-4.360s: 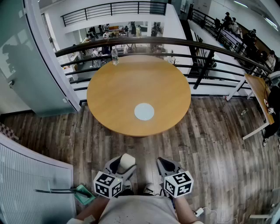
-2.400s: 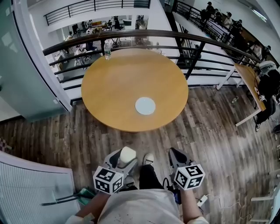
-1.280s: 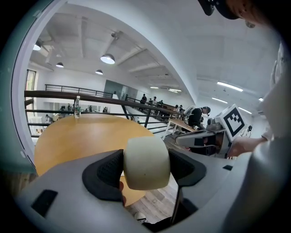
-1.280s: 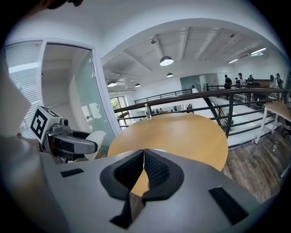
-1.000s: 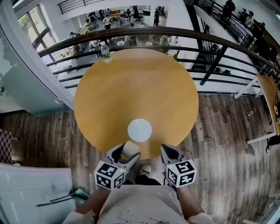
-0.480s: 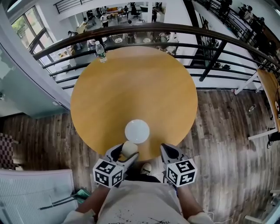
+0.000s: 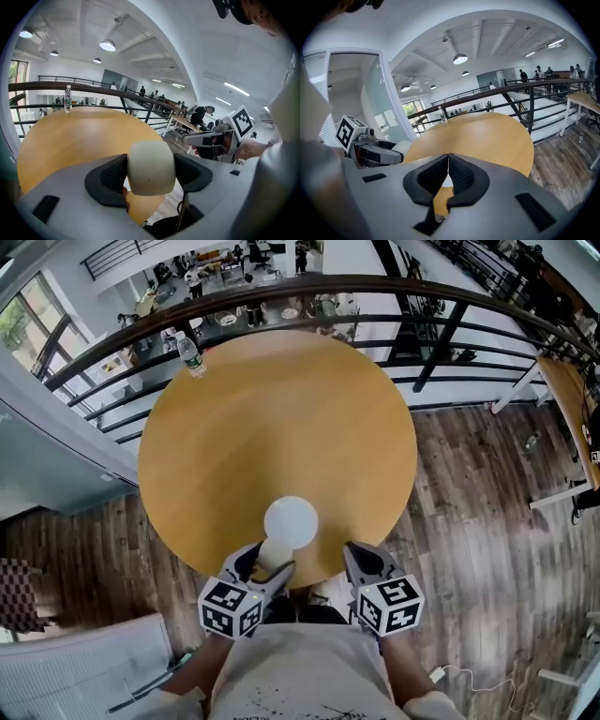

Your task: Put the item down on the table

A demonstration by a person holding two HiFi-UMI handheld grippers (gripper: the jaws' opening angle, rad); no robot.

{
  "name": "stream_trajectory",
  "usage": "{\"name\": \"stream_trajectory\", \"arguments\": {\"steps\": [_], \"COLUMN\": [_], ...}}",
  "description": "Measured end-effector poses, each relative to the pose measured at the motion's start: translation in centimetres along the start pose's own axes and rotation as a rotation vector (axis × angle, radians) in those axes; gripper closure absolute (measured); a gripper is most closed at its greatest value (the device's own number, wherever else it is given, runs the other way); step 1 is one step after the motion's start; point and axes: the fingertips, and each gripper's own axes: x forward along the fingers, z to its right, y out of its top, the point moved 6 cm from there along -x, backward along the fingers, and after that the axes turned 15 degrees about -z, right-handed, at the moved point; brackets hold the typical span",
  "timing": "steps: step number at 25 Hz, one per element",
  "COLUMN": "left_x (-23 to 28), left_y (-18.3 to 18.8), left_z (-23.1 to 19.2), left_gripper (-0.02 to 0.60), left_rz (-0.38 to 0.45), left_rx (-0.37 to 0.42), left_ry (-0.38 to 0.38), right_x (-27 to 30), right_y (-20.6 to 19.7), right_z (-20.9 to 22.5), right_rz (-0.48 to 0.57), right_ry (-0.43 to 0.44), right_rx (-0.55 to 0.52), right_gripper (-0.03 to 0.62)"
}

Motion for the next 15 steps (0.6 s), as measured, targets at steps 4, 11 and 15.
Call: {"name": "stream_trajectory", "arguments": {"steps": [4, 11, 15], "left_x": [0.8, 2.5, 3.3], "left_y": [0.0, 0.6, 1.4], "left_z": [-0.7, -2.2, -3.0], "left_gripper": [0.256, 0.256, 0.258], "left_rz": [-0.026, -0.059, -0.078], "left_rx": [0.009, 0.03, 0.049], "left_ry": [-0.013, -0.014, 0.003], "right_x": [0.7, 2.9, 3.8], "right_y": [-0.2, -0.2, 0.1], "right_z": [0.1, 0.5, 0.9], "right_rz": [-0.021, -0.058, -0.072], "right_ry": [-0.01, -0.003, 0.007], "right_rx": [0.016, 0.014, 0.032], "right_gripper": [0.569, 0.569, 0.569]}}
